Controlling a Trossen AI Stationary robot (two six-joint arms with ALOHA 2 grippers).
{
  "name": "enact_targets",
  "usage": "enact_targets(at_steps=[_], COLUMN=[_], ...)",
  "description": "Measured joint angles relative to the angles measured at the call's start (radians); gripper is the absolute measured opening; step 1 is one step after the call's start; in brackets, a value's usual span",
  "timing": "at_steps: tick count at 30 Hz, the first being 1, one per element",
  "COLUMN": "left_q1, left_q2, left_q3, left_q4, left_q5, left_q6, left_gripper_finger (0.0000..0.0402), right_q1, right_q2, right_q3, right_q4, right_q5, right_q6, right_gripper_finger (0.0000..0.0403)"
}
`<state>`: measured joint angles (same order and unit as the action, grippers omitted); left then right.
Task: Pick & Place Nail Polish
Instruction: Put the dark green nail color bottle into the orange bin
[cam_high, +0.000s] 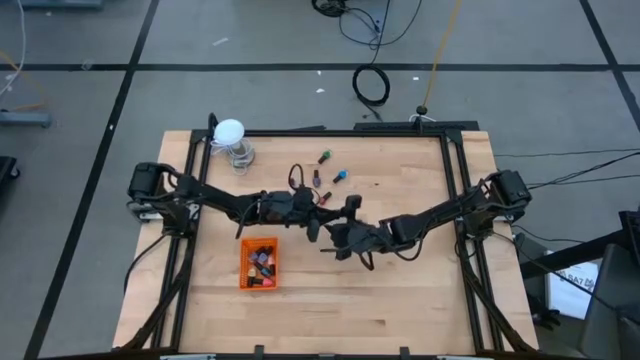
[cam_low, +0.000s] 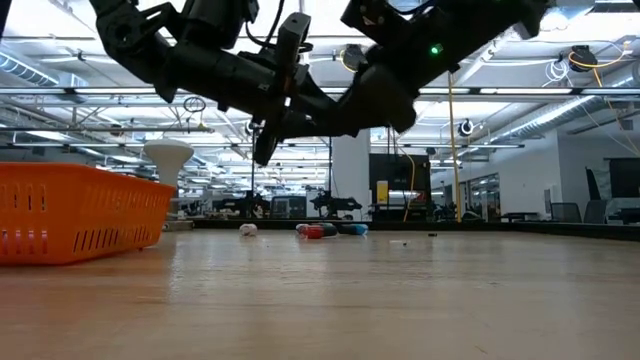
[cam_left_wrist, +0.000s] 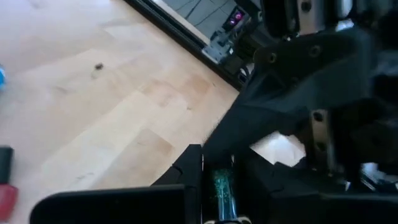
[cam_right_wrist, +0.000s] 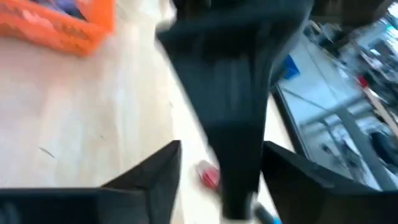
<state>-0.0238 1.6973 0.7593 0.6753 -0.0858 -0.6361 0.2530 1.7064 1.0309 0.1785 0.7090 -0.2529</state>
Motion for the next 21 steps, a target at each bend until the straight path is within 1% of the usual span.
enact_targets(at_steps=[3, 5, 9, 12, 14, 17, 21], left_q1=[0.021, 0.034, 0.048, 0.047, 0.047, 0.046, 0.027], left_q2=[-0.025, -0.04, -0.053, -0.063, -0.064, -0.062, -0.062], left_q3=[0.0, 0.001, 0.002, 0.002, 0.002, 0.002, 0.002], left_q4=[-0.038, -0.07, -0.081, -0.082, -0.09, -0.096, -0.106], left_q5=[-0.007, -0.013, -0.016, -0.013, -0.02, -0.028, -0.02], left_q6=[0.023, 0.037, 0.102, 0.145, 0.146, 0.152, 0.195], left_gripper_finger=[0.0052, 0.0052, 0.0052, 0.0052, 0.0052, 0.0052, 0.0052], right_q1=[0.025, 0.039, 0.068, 0.069, 0.065, 0.058, 0.049], right_q2=[-0.013, -0.031, -0.09, -0.154, -0.201, -0.291, -0.422], right_q3=[-0.002, -0.003, -0.003, -0.02, -0.061, -0.174, -0.336], right_q4=[-0.054, -0.078, -0.202, -0.301, -0.322, -0.317, -0.238], right_q5=[0.059, 0.092, 0.131, 0.159, 0.206, 0.262, 0.259], right_q6=[0.046, 0.082, 0.202, 0.317, 0.369, 0.433, 0.532], right_gripper_finger=[0.0239, 0.0252, 0.0259, 0.0252, 0.0245, 0.0234, 0.0221])
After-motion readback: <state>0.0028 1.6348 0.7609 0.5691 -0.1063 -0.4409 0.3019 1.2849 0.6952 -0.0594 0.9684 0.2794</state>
